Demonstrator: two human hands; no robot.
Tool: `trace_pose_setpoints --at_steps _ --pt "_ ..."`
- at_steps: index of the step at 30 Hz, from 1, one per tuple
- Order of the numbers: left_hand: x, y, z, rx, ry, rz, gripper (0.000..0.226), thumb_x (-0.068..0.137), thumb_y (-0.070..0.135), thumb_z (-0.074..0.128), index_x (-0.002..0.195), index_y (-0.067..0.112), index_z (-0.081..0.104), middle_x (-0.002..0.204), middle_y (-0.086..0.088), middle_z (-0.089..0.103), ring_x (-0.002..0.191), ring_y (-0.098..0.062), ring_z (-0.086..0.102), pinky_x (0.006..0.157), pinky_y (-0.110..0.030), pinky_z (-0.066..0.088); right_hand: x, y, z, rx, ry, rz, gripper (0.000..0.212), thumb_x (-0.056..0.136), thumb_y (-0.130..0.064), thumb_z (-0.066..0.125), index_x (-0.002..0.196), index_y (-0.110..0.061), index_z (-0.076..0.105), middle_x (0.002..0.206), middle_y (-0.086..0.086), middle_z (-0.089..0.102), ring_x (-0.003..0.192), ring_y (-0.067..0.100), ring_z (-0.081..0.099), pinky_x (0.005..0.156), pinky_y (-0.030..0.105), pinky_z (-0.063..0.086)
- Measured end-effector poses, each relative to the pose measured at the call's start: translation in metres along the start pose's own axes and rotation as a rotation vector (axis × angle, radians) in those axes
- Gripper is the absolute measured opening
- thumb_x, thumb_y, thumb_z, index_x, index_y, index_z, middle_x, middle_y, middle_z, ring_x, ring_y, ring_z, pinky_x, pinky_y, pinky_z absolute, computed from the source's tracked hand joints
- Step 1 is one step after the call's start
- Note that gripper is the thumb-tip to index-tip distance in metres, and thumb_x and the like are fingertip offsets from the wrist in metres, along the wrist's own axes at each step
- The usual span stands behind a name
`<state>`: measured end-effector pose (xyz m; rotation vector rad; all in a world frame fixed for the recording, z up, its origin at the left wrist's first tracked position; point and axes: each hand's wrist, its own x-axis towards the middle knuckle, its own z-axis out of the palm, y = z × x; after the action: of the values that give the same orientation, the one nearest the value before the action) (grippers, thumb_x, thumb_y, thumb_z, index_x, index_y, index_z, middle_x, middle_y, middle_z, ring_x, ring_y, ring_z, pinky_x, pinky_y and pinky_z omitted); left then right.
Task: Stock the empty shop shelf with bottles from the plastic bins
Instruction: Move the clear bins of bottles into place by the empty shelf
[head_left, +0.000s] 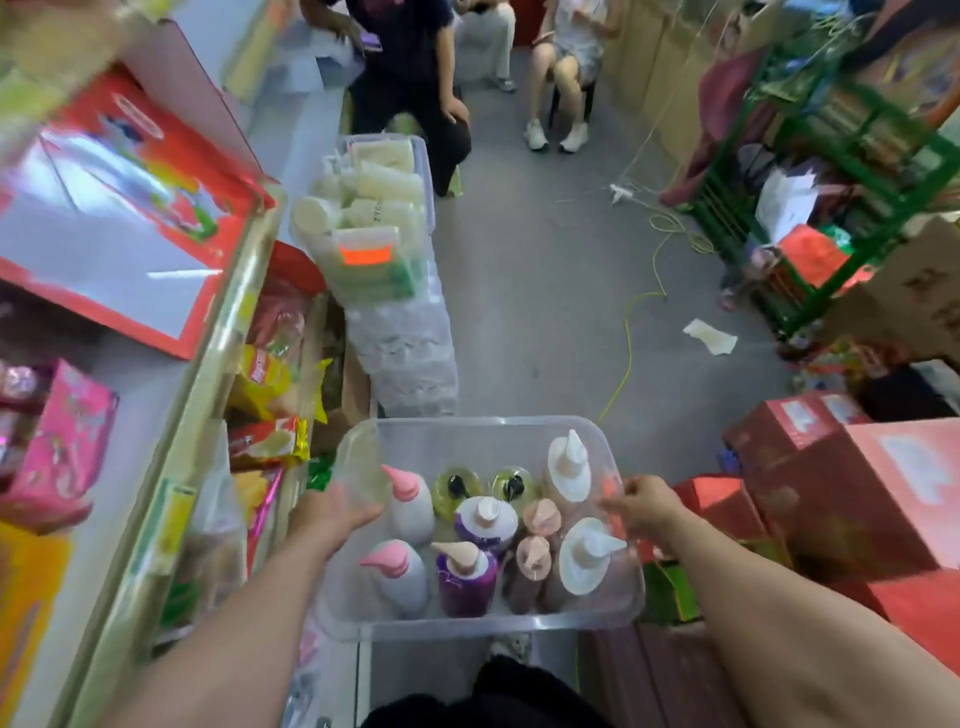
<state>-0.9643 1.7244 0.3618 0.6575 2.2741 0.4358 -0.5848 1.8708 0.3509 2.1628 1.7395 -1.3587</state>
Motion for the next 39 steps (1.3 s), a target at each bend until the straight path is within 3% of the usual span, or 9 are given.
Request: trace_pose_setpoints --at_steps 3,7,10,15,21,26,30,33,39 --pt "0.041 0.052 -0.006 0.136 -0.013 0.052 0.057 0.073 0.049 0.082 0.110 0.008 0.066 0.086 -0.009 0.062 0.081 -0.028 0.062 0.053 -0.027 0.037 0.047 -0.033 -0.030 -0.005 0.012 0.019 0.029 0.082 -0.033 0.078 0.074 -0.007 0.070 0.072 0.011 0.068 0.070 0.027 0.064 0.073 0.039 0.055" --pt "0.101 0.124 -0.005 0.136 -0.032 0.014 0.062 0.070 0.052 0.083 0.105 0.004 0.062 0.110 -0.021 0.067 0.099 -0.035 0.066 0.068 -0.031 0.045 0.110 -0.076 -0.076 -0.024 0.056 0.053 0.034 0.081 -0.036 0.079 0.062 -0.012 0.065 0.049 -0.001 0.060 0.048 0.016 0.058 0.046 0.019 0.043" --pt "0.149 0.176 0.002 0.047 -0.097 0.016 0.075 0.066 0.050 0.087 0.114 -0.001 0.060 0.107 -0.018 0.066 0.089 -0.031 0.063 0.061 -0.032 0.044 0.154 -0.104 -0.110 -0.038 0.109 0.080 0.038 0.080 -0.038 0.078 0.058 -0.011 0.062 0.036 -0.004 0.055 0.038 0.009 0.054 0.032 0.015 0.033" --pt "0.233 0.277 0.016 0.114 -0.176 0.149 0.078 0.073 0.049 0.083 0.133 0.009 0.055 0.131 -0.014 0.060 0.119 -0.030 0.057 0.081 -0.027 0.038 0.221 -0.133 -0.161 -0.036 0.181 0.131 0.040 0.079 -0.041 0.077 0.058 -0.012 0.061 0.038 -0.003 0.058 0.041 0.011 0.058 0.040 0.021 0.038" --pt "0.317 0.403 0.035 0.113 -0.216 0.170 0.055 0.068 0.045 0.088 0.103 0.013 0.058 0.100 -0.005 0.063 0.086 -0.022 0.056 0.075 -0.030 0.045 0.308 -0.169 -0.235 0.069 0.199 0.159 0.036 0.078 -0.031 0.084 0.061 -0.012 0.058 0.041 -0.003 0.060 0.035 0.009 0.056 0.033 0.014 0.035" --pt "0.386 0.484 0.065 0.115 -0.191 0.086 0.075 0.068 0.050 0.086 0.123 0.006 0.059 0.120 -0.013 0.066 0.106 -0.032 0.063 0.079 -0.032 0.047 0.409 -0.209 -0.301 0.038 0.140 0.131 0.037 0.080 -0.030 0.082 0.058 -0.012 0.058 0.040 -0.004 0.058 0.035 0.010 0.054 0.034 0.014 0.035" --pt "0.431 0.534 0.084 0.048 -0.151 0.019 0.075 0.067 0.052 0.086 0.116 0.001 0.060 0.109 -0.016 0.068 0.095 -0.033 0.064 0.065 -0.032 0.043 0.490 -0.252 -0.352 0.019 0.095 0.075 0.029 0.080 -0.028 0.081 0.071 -0.011 0.059 0.057 0.003 0.060 0.046 0.015 0.056 0.041 0.020 0.041" --pt "0.461 0.573 0.089 0.030 -0.128 -0.021 0.080 0.068 0.056 0.083 0.121 0.000 0.060 0.111 -0.019 0.069 0.099 -0.034 0.066 0.069 -0.030 0.043 0.544 -0.289 -0.388 0.006 0.079 0.051 0.029 0.079 -0.027 0.082 0.072 -0.012 0.058 0.063 0.004 0.060 0.054 0.019 0.057 0.048 0.026 0.045" --pt "0.540 0.645 0.085 -0.059 -0.043 -0.100 0.059 0.066 0.054 0.086 0.086 0.004 0.061 0.086 -0.013 0.069 0.065 -0.024 0.060 0.059 -0.030 0.042 0.659 -0.378 -0.438 -0.132 0.068 -0.012 0.035 0.077 -0.037 0.081 0.066 -0.013 0.058 0.060 -0.001 0.061 0.057 0.015 0.058 0.050 0.025 0.043"
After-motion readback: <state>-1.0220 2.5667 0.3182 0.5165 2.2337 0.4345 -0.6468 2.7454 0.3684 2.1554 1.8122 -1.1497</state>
